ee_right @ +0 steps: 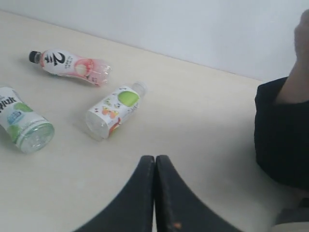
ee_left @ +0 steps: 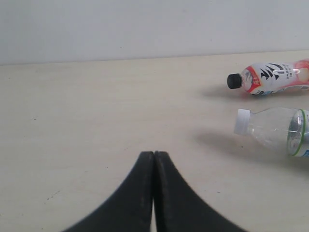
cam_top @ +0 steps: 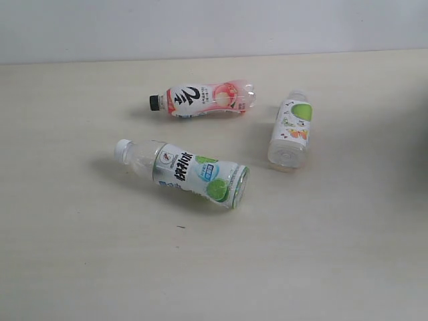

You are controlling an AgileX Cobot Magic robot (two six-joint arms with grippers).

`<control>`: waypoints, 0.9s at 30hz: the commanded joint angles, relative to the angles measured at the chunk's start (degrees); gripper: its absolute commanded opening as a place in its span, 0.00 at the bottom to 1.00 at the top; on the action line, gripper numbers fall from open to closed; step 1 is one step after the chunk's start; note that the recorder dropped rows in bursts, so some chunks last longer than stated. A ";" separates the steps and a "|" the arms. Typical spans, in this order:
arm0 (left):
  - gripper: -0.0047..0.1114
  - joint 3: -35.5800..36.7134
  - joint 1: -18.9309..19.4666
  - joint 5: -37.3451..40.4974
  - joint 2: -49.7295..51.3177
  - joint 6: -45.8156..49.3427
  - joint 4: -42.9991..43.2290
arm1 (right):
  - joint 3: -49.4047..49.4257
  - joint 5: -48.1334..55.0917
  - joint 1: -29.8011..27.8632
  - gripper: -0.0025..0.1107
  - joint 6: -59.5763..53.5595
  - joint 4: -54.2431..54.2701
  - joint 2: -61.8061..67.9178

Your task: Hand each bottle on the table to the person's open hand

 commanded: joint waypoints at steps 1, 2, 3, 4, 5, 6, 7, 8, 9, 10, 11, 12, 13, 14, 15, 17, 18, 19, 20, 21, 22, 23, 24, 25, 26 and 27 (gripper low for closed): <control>0.06 0.18 0.12 -0.38 -0.27 -0.19 0.19 | 7.58 -5.68 -0.20 0.02 4.49 -7.40 -5.08; 0.06 0.18 0.12 -0.38 -0.27 -0.19 0.19 | 9.13 -6.65 -0.20 0.02 7.53 -9.36 -5.43; 0.06 0.18 0.12 -0.38 -0.27 -0.19 0.19 | 11.04 -7.77 -0.20 0.02 10.72 -10.74 -5.67; 0.06 0.18 0.12 -0.38 -0.27 -0.19 0.19 | 12.80 -9.18 -0.20 0.02 13.81 -12.46 -5.81; 0.06 0.18 0.12 -0.38 -0.27 -0.19 0.19 | 14.34 -10.68 -0.20 0.02 15.96 -13.44 -5.94; 0.06 0.18 0.12 -0.38 -0.27 -0.19 0.19 | 15.57 -12.03 -0.20 0.02 18.79 -13.90 -5.94; 0.06 0.18 0.12 -0.38 -0.27 -0.19 0.19 | 16.56 -13.10 -0.20 0.02 20.51 -14.18 -5.94; 0.06 0.18 0.12 -0.38 -0.27 -0.19 0.19 | 17.27 -13.98 -0.20 0.02 21.93 -14.18 -5.94; 0.06 0.18 0.12 -0.38 -0.27 -0.19 0.19 | 18.10 -14.85 -0.20 0.02 23.53 -14.18 -5.94; 0.06 0.18 0.12 -0.38 -0.27 -0.19 0.19 | 18.45 -15.29 -0.20 0.02 24.18 -14.31 -5.94; 0.06 0.18 0.12 -0.38 -0.27 -0.19 0.19 | 18.71 -15.75 -0.20 0.02 24.81 -14.45 -5.94; 0.06 0.18 0.12 -0.38 -0.27 -0.19 0.19 | 18.87 -16.11 -0.20 0.02 25.51 -14.84 -5.94; 0.06 0.18 0.12 -0.38 -0.27 -0.19 0.19 | 18.87 -16.16 -0.20 0.02 26.16 -15.11 -5.94; 0.06 0.18 0.12 -0.38 -0.27 -0.19 0.19 | 18.87 -16.16 -0.20 0.02 26.74 -15.20 -5.94; 0.06 0.18 0.12 -0.38 -0.27 -0.19 0.19 | 18.99 -16.16 -0.20 0.02 27.83 -15.05 -5.94; 0.06 0.18 0.12 -0.38 -0.27 -0.19 0.19 | 19.11 -17.21 -0.20 0.02 30.44 -15.07 -5.94; 0.06 0.18 0.12 -0.38 -0.27 -0.19 0.19 | 19.11 -17.77 0.05 0.03 33.04 -15.24 -5.94; 0.06 0.18 0.12 -0.38 -0.27 -0.19 0.19 | 19.11 -18.08 0.17 0.04 34.09 -15.55 -5.94; 0.06 0.18 0.12 -0.38 -0.27 -0.19 0.19 | 19.11 -18.19 0.54 0.07 35.94 -15.82 -5.94; 0.06 0.18 0.12 -0.38 -0.27 -0.19 0.19 | 19.11 -18.19 1.21 0.09 37.72 -16.25 -5.94; 0.06 0.18 0.12 -0.38 -0.27 -0.19 0.19 | 19.11 -18.19 1.73 0.11 38.78 -17.10 -5.94; 0.06 0.18 0.12 -0.38 -0.27 -0.19 0.19 | 19.11 -18.19 2.40 0.14 40.09 -17.68 -5.94; 0.06 0.18 0.12 -0.38 -0.27 -0.19 0.19 | 19.11 -18.19 3.02 0.16 41.12 -17.68 -5.94; 0.06 0.18 0.12 -0.38 -0.27 -0.19 0.19 | 19.11 -18.19 3.59 0.18 42.04 -17.68 -6.07; 0.06 0.18 0.12 -0.38 -0.27 -0.19 0.19 | 19.11 -18.19 4.10 0.20 43.08 -17.59 -6.30; 0.06 0.18 0.12 -0.38 -0.27 -0.19 0.19 | 19.11 -18.19 4.16 0.21 42.78 -17.59 -6.64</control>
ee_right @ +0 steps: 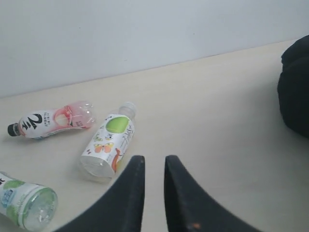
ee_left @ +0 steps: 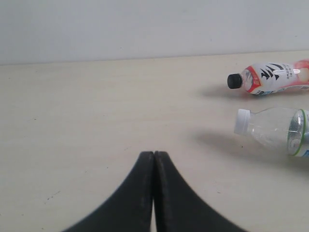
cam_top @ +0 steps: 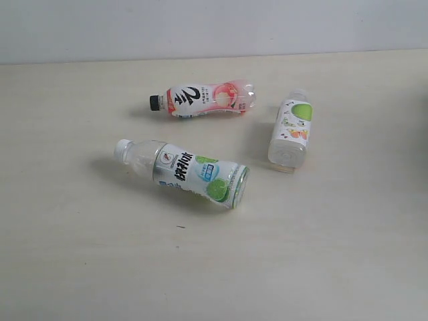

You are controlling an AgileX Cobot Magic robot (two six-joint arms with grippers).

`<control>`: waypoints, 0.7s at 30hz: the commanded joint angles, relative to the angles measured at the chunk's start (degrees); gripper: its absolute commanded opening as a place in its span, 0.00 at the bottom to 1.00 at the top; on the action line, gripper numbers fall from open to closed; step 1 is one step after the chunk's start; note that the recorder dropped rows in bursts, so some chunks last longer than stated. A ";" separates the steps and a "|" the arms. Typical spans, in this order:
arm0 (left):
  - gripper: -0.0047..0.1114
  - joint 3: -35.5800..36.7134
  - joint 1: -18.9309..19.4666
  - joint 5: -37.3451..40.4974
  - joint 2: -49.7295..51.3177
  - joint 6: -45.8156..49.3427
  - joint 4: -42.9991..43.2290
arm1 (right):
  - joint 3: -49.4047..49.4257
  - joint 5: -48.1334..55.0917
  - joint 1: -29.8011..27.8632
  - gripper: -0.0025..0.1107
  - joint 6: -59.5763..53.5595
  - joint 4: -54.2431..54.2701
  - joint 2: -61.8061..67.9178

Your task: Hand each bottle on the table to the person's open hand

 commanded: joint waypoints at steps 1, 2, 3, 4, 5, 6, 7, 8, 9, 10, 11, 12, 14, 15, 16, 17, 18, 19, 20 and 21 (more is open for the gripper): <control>0.06 0.18 0.12 -0.38 -0.27 -0.19 0.19 | 0.22 -1.03 1.34 0.22 1.48 -1.22 -1.52; 0.06 0.18 0.12 -0.38 -0.27 -0.19 0.19 | 0.22 -0.90 1.34 0.22 0.67 -1.64 -2.08; 0.06 0.18 0.12 -0.38 -0.27 -0.19 0.19 | 0.22 -0.90 1.34 0.22 -0.13 -1.64 -2.57; 0.06 0.18 0.12 -0.38 -0.27 -0.19 0.19 | 0.22 -0.90 1.34 0.22 -0.01 -1.53 -2.84; 0.06 0.18 0.12 -0.38 -0.27 -0.19 0.19 | 0.22 -0.90 1.34 0.22 0.97 -1.08 -2.91; 0.06 0.18 0.12 -0.38 -0.27 -0.19 0.19 | 0.22 -1.37 1.34 0.22 3.69 -0.55 -2.96; 0.06 0.18 0.12 -0.38 -0.27 -0.19 0.19 | 0.57 -1.77 1.34 0.22 5.23 -0.65 -2.96; 0.06 0.18 0.12 -0.38 -0.27 -0.19 0.19 | 1.39 -2.56 1.34 0.22 6.15 -1.21 -2.96; 0.06 0.18 0.12 -0.38 -0.27 -0.19 0.19 | 2.64 -3.68 1.34 0.22 6.16 -2.12 -2.96; 0.06 0.18 0.12 -0.38 -0.27 -0.19 0.19 | 4.39 -4.78 1.34 0.22 6.27 -3.27 -2.96; 0.06 0.18 0.12 -0.38 -0.27 -0.19 0.19 | 6.03 -6.48 1.34 0.22 6.24 -4.13 -2.96; 0.06 0.18 0.12 -0.38 -0.27 -0.19 0.19 | 8.16 -8.73 1.34 0.22 6.24 -4.64 -2.96; 0.06 0.18 0.12 -0.38 -0.27 -0.19 0.19 | 11.57 -12.74 1.34 0.22 6.24 -4.77 -2.96; 0.06 0.18 0.12 -0.38 -0.27 -0.19 0.19 | 12.95 -14.35 1.34 0.22 6.24 -4.77 -2.96; 0.06 0.18 0.12 -0.38 -0.27 -0.19 0.19 | 13.80 -14.68 1.34 0.22 6.24 -4.58 -2.96; 0.06 0.18 0.12 -0.38 -0.27 -0.19 0.19 | 13.99 -14.68 1.34 0.22 6.40 -4.38 -2.96; 0.06 0.18 0.12 -0.38 -0.27 -0.19 0.19 | 13.99 -14.68 1.34 0.22 6.40 -4.25 -2.96; 0.06 0.18 0.12 -0.38 -0.27 -0.19 0.19 | 13.84 -14.68 1.34 0.22 6.40 -4.16 -3.06; 0.06 0.18 0.12 -0.38 -0.27 -0.19 0.19 | 13.84 -14.55 1.34 0.22 6.40 -4.16 -3.20; 0.06 0.18 0.12 -0.38 -0.27 -0.19 0.19 | 13.84 -14.41 1.34 0.22 6.40 -4.16 -3.90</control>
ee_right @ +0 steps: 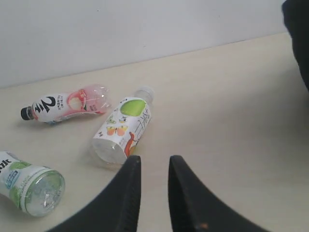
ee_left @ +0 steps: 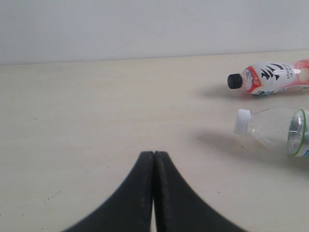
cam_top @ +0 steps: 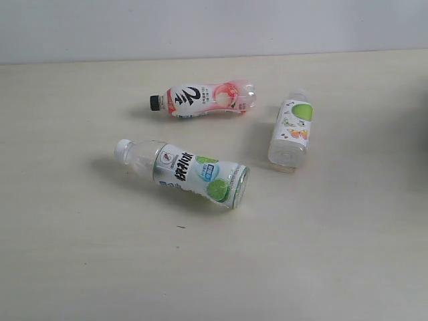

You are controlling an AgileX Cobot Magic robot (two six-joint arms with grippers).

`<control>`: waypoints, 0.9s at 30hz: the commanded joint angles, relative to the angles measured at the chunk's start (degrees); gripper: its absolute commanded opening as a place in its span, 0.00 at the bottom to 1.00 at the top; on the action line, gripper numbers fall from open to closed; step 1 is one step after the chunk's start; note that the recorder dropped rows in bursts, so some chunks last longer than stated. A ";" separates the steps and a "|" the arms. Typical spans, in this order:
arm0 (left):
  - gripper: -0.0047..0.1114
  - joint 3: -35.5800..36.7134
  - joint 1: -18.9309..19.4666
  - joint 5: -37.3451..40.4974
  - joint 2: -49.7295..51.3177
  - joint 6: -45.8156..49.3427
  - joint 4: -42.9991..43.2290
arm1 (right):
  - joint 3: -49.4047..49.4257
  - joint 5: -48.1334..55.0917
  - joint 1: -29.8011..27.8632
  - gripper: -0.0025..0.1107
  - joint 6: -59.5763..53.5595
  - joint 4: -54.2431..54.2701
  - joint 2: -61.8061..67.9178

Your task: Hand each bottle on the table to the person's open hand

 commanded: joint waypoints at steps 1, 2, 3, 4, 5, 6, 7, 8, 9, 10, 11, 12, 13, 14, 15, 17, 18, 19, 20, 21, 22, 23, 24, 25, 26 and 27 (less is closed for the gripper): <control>0.06 0.18 0.12 -0.38 -0.27 -0.19 0.19 | 0.28 -1.45 0.08 0.22 0.27 -0.42 -1.97; 0.06 0.18 0.12 -0.38 -0.27 -0.19 0.19 | 0.28 -1.45 0.25 0.22 0.27 -0.42 -3.02; 0.06 0.18 0.12 -0.38 -0.27 -0.19 0.19 | 0.28 -1.18 0.61 0.22 0.27 -0.69 -4.24; 0.06 0.18 0.12 -0.38 -0.27 -0.19 0.19 | 0.28 -0.92 0.77 0.22 0.27 -0.69 -5.64; 0.06 0.18 0.12 -0.38 -0.27 -0.19 0.19 | 0.28 -0.66 0.77 0.22 0.27 -0.69 -6.85; 0.06 0.18 0.12 -0.38 -0.27 -0.19 0.19 | 0.28 -0.39 0.77 0.22 0.27 -0.69 -8.84; 0.06 0.18 0.12 -0.38 -0.27 -0.19 0.19 | 0.28 -0.41 0.77 0.22 0.27 -0.69 -10.16; 0.06 0.18 0.12 -0.38 -0.27 -0.19 0.19 | 0.28 -0.41 0.77 0.22 0.27 -0.93 -10.43; 0.06 0.18 0.12 -0.38 -0.27 -0.19 0.19 | 0.28 -0.41 0.77 0.22 0.27 -1.04 -10.43; 0.06 0.18 0.12 -0.38 -0.27 -0.19 0.19 | 0.28 -0.41 0.77 0.22 0.27 -1.16 -10.43; 0.06 0.18 0.12 -0.38 -0.27 -0.19 0.19 | 0.28 -0.38 0.77 0.22 0.27 -1.29 -10.43; 0.06 0.18 0.12 -0.38 -0.27 -0.19 0.19 | 0.28 -0.38 0.77 0.22 0.27 -0.92 -10.43; 0.06 0.18 0.12 -0.23 -0.27 -0.19 0.19 | 0.28 -0.38 0.77 0.22 0.27 -0.92 -10.43; 0.06 0.18 0.12 -0.24 -0.27 -0.19 0.19 | 0.28 -0.38 0.77 0.22 0.27 -0.92 -10.43; 0.06 0.18 0.12 -0.24 -0.27 -0.19 0.19 | 0.28 -0.38 0.77 0.22 0.27 -0.92 -10.43; 0.06 0.18 0.12 -0.24 -0.27 -0.19 0.19 | 0.28 -0.38 0.77 0.22 0.27 -0.92 -10.43; 0.06 0.18 0.12 -0.24 -0.27 -0.19 0.19 | 0.28 -0.38 0.77 0.22 0.27 -0.92 -10.43; 0.06 0.18 0.12 -0.24 -0.27 -0.19 0.19 | 0.28 -0.38 0.77 0.22 0.27 -0.92 -10.43; 0.06 0.18 0.12 -0.24 -0.27 -0.19 0.19 | 0.28 -0.38 0.77 0.22 0.27 -0.92 -10.43; 0.06 0.18 0.12 -0.24 -0.27 -0.19 0.19 | 0.28 -0.38 0.77 0.22 0.27 -0.92 -10.43; 0.06 0.18 0.12 -0.24 -0.27 -0.19 0.19 | 0.28 -0.38 0.77 0.22 0.27 -0.92 -10.43; 0.06 0.18 0.12 -0.24 -0.27 -0.19 0.19 | 0.28 -0.38 0.77 0.22 0.27 -0.92 -10.43; 0.06 0.18 0.12 -0.24 -0.27 -0.19 0.19 | 0.28 -0.38 0.77 0.22 0.27 -0.92 -10.43; 0.06 0.18 0.12 -0.24 -0.27 -0.19 0.19 | 0.28 -0.38 0.77 0.22 0.27 -0.92 -10.43; 0.06 0.18 0.12 -0.24 -0.27 -0.19 0.19 | 0.28 -0.38 0.77 0.22 0.27 -0.92 -10.43; 0.06 0.18 0.12 -0.24 -0.27 -0.19 0.19 | 0.28 -0.38 0.77 0.22 0.27 -0.92 -10.43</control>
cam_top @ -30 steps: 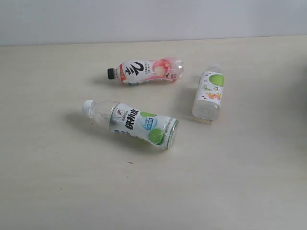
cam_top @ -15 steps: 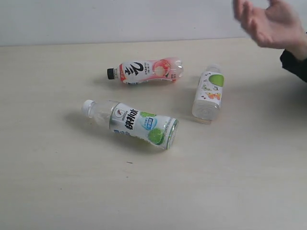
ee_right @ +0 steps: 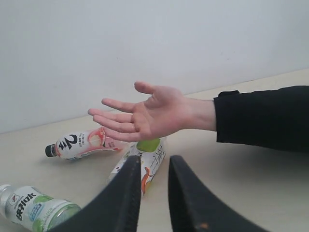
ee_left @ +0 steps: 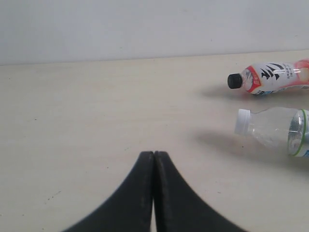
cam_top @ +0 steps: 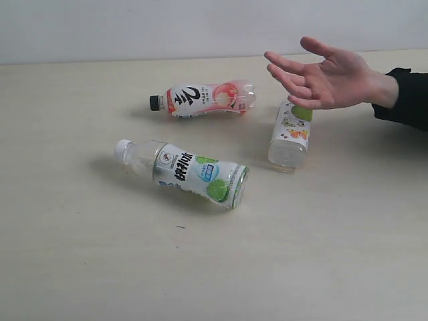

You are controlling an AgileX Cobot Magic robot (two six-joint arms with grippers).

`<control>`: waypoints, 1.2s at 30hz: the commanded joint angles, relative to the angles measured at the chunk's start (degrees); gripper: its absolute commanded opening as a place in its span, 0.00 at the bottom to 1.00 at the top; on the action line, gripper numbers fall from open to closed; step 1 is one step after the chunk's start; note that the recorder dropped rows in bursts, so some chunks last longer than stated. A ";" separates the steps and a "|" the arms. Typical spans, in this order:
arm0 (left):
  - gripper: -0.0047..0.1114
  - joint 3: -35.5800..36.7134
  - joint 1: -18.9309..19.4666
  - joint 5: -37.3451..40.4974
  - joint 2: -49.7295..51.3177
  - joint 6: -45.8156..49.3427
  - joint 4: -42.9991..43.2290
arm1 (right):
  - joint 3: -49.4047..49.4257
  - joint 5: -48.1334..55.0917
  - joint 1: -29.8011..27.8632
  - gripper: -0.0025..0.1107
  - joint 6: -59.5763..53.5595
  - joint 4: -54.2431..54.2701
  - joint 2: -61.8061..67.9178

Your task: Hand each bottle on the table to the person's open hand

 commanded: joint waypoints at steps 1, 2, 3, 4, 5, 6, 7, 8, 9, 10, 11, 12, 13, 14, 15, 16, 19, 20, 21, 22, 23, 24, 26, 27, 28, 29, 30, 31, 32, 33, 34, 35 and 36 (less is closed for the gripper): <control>0.06 0.18 0.12 -0.24 -0.27 -0.19 0.05 | 0.13 -0.27 0.12 0.22 0.04 -0.58 -0.29; 0.06 0.18 0.12 -0.24 -0.27 -0.19 0.05 | 0.13 -0.27 0.12 0.22 0.04 -0.58 -0.29; 0.06 0.18 0.12 -0.24 -0.27 -0.19 0.05 | 0.13 -0.27 0.12 0.22 0.04 -0.58 -0.29; 0.06 0.18 0.12 -0.24 -0.27 -0.19 0.05 | 0.13 -0.27 0.12 0.22 0.04 -0.58 -0.29; 0.06 0.18 0.12 -0.24 -0.27 -0.19 0.05 | 0.13 -0.27 0.12 0.22 0.04 -0.58 -0.29; 0.06 0.18 0.12 -0.24 -0.27 -0.19 0.05 | 0.13 -0.27 0.12 0.22 0.04 -0.58 -0.29; 0.06 0.18 0.12 -0.24 -0.27 -0.19 0.05 | 0.13 -0.27 0.12 0.22 0.04 -0.58 -0.29; 0.06 0.18 0.12 -0.24 -0.27 -0.19 0.05 | 0.13 -0.27 0.12 0.22 0.04 -0.48 -0.29; 0.06 0.18 0.12 -0.24 -0.27 -0.19 0.05 | 0.13 -0.27 0.12 0.22 0.04 -0.46 -0.29; 0.06 0.18 0.12 -0.24 -0.27 -0.19 0.05 | 0.13 -0.27 0.12 0.22 0.04 -0.32 -0.29; 0.06 0.18 0.12 -0.24 -0.27 -0.19 0.05 | 0.13 -0.27 0.12 0.22 0.04 -0.32 -0.29; 0.06 0.18 0.12 -0.24 -0.27 -0.19 0.05 | 0.13 -0.27 0.12 0.22 0.04 -0.32 -0.29; 0.06 0.18 0.12 -0.24 -0.27 -0.19 0.05 | 0.13 -0.27 0.12 0.22 0.04 -0.32 -0.29; 0.06 0.18 0.12 -0.24 -0.27 -0.19 0.05 | 0.13 -0.27 0.12 0.22 0.04 -0.32 -0.29; 0.06 0.18 0.12 -0.24 -0.27 -0.19 0.05 | 0.13 -0.27 0.12 0.22 0.04 -0.32 -0.29; 0.06 0.18 0.12 -0.24 -0.27 -0.19 0.05 | 0.13 -0.27 0.12 0.22 0.04 -0.32 -0.29; 0.06 0.18 0.12 -0.24 -0.27 -0.19 0.05 | 0.13 -0.27 0.12 0.22 0.04 -0.32 -0.29; 0.06 0.18 0.12 -0.24 -0.27 -0.19 0.05 | 0.13 -0.27 0.12 0.22 0.04 -0.32 -0.29; 0.06 0.18 0.12 0.01 -0.27 -0.19 0.05 | 0.13 -0.27 0.12 0.22 0.04 -0.32 -0.29; 0.06 0.18 0.12 0.24 -0.27 -0.19 0.05 | 0.13 -0.27 0.12 0.22 0.04 -0.32 -0.29; 0.06 0.18 0.12 0.61 -0.27 -0.19 0.05 | 0.13 -0.27 0.12 0.22 0.04 -0.42 -0.29; 0.06 0.18 0.12 0.93 -0.27 -0.19 0.05 | 0.13 -0.39 0.12 0.22 0.04 -0.95 -0.29; 0.06 0.18 0.12 0.93 -0.27 -0.19 0.05 | -0.49 -1.69 0.12 0.24 -0.07 -6.32 -0.29; 0.06 0.18 0.12 0.93 -0.27 -0.19 0.05 | -1.85 -2.71 0.12 0.28 -0.07 -8.52 -0.29; 0.06 0.18 0.12 0.93 -0.27 -0.19 0.05 | -2.47 -4.33 0.12 0.30 -0.07 -8.52 -0.29; 0.06 0.18 0.12 0.93 -0.27 -0.19 0.05 | -3.52 -11.65 0.12 0.31 -0.07 -10.23 -0.29; 0.06 0.18 0.12 0.93 -0.27 -0.19 0.05 | -3.82 -15.53 0.12 0.31 -0.07 -11.88 -0.29; 0.06 0.18 0.12 0.93 -0.27 -0.19 0.05 | -3.96 -27.42 0.12 0.28 -0.07 -14.16 -0.29; 0.06 0.18 0.12 0.93 -0.27 -0.19 0.05 | -3.96 -31.97 0.12 0.26 -0.07 -14.16 -0.29; 0.06 0.18 0.12 0.93 -0.27 -0.19 0.05 | -3.96 -38.55 0.12 0.19 -0.07 -13.30 0.33; 0.06 0.18 0.12 0.93 -0.27 -0.19 0.05 | -4.06 -38.96 0.12 0.14 -0.19 -10.13 2.73; 0.06 0.18 0.12 0.93 -0.27 -0.19 0.05 | -4.37 -36.37 0.12 0.11 -0.71 -7.89 5.65; 0.06 0.18 0.12 0.93 -0.27 -0.19 0.05 | -5.70 -30.93 0.12 0.09 -0.83 -5.81 10.20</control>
